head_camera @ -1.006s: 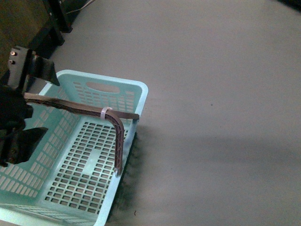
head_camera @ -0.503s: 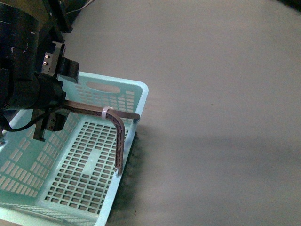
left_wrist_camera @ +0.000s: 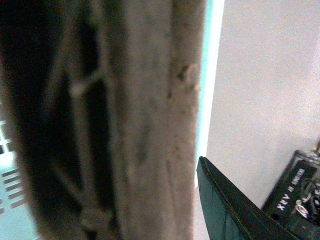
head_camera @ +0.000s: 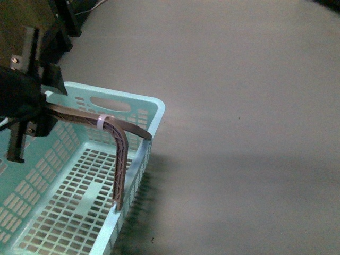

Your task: Pick mango and avocado into basket

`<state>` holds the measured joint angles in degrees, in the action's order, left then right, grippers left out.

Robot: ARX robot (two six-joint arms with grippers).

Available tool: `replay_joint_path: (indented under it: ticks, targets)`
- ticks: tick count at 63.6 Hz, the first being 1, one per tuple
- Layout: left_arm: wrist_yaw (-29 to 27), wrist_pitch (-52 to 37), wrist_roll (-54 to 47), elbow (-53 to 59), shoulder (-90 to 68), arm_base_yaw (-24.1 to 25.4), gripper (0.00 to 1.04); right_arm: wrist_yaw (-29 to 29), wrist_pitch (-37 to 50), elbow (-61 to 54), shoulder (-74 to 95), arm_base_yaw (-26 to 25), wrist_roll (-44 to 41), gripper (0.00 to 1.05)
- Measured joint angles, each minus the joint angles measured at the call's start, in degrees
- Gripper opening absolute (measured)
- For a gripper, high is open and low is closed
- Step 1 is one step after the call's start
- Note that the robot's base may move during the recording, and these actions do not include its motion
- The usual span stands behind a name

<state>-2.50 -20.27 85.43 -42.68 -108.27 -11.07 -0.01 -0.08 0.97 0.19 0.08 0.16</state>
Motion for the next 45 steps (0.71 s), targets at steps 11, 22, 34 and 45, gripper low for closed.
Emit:
replay_joint_path:
  ticks: [11, 22, 34, 45]
  targets:
    - [1.4, 9.5, 1.9, 4.3, 18.3, 0.2, 0.29, 0.0, 0.0, 0.0, 0.0, 0.0, 0.0, 0.96]
    - [2.5, 22.1, 3.0, 3.7, 38.4, 1.3, 0.29, 0.0, 0.0, 0.0, 0.0, 0.0, 0.0, 0.96]
    - [4.0, 33.7, 2.7, -1.9, 56.1, 4.9, 0.29, 0.0, 0.0, 0.0, 0.0, 0.0, 0.0, 0.96]
    - [5.0, 38.7, 2.6, -4.2, 61.5, 6.2, 0.29, 0.0, 0.0, 0.0, 0.0, 0.0, 0.0, 0.96]
